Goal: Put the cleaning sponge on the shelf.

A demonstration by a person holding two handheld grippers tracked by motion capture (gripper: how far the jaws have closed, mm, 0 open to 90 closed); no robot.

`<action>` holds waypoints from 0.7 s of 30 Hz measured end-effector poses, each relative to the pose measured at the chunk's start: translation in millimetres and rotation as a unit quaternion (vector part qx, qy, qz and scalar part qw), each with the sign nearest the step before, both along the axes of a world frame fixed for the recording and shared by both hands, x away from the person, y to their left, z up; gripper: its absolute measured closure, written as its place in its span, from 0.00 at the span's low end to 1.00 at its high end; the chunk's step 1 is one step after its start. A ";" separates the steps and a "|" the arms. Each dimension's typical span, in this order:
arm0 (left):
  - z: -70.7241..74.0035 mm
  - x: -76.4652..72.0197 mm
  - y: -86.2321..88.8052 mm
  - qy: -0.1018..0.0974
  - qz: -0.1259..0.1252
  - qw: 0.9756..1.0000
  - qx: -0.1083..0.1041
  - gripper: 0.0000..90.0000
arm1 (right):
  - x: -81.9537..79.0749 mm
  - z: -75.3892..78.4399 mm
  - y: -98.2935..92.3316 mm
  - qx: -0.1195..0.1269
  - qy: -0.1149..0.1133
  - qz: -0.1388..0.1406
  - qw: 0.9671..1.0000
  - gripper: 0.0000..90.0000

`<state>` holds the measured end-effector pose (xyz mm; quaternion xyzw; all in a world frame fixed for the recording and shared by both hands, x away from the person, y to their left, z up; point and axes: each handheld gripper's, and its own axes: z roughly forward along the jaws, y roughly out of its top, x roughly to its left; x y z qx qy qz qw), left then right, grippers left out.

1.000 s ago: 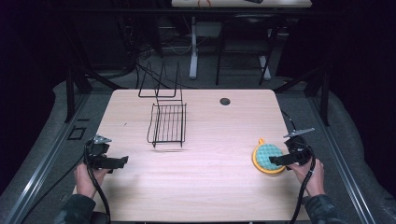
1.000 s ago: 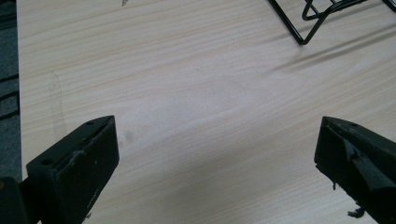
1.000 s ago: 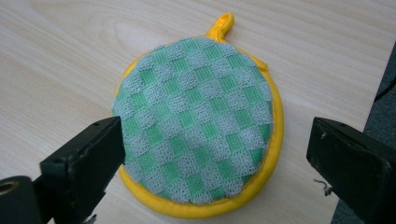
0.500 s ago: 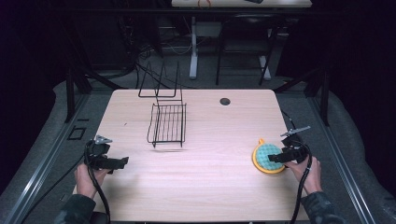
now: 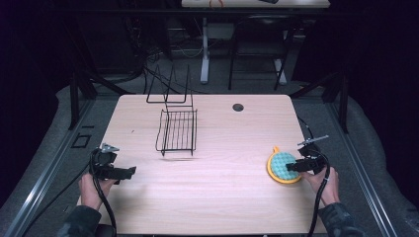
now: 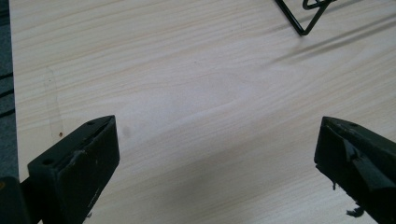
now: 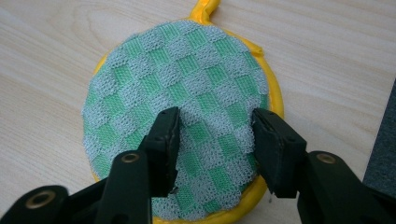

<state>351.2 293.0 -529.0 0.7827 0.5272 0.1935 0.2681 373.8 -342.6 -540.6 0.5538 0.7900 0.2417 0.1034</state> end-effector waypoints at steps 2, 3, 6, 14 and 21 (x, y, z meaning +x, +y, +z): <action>0.2 0.0 0.2 0.000 -0.001 1.000 0.002 0.00 | -1.2 -0.3 0.3 -0.004 -0.001 -0.002 1.000 0.65; 0.3 -0.1 0.3 0.001 -0.003 1.000 0.003 0.00 | -1.2 -0.3 0.3 -0.004 -0.001 -0.002 1.000 0.65; 0.6 -0.4 0.0 0.002 -0.003 1.000 0.003 0.00 | -3.5 -1.0 2.2 -0.005 -0.008 -0.008 1.000 0.77; 1.2 -1.6 -1.5 0.005 -0.005 1.000 0.007 0.00 | -7.4 -1.0 4.7 -0.022 -0.033 -0.016 0.999 0.97; 2.7 -2.6 0.0 0.002 -0.007 1.000 0.008 0.00 | -11.4 3.9 2.1 -0.008 -0.047 -0.021 0.999 0.99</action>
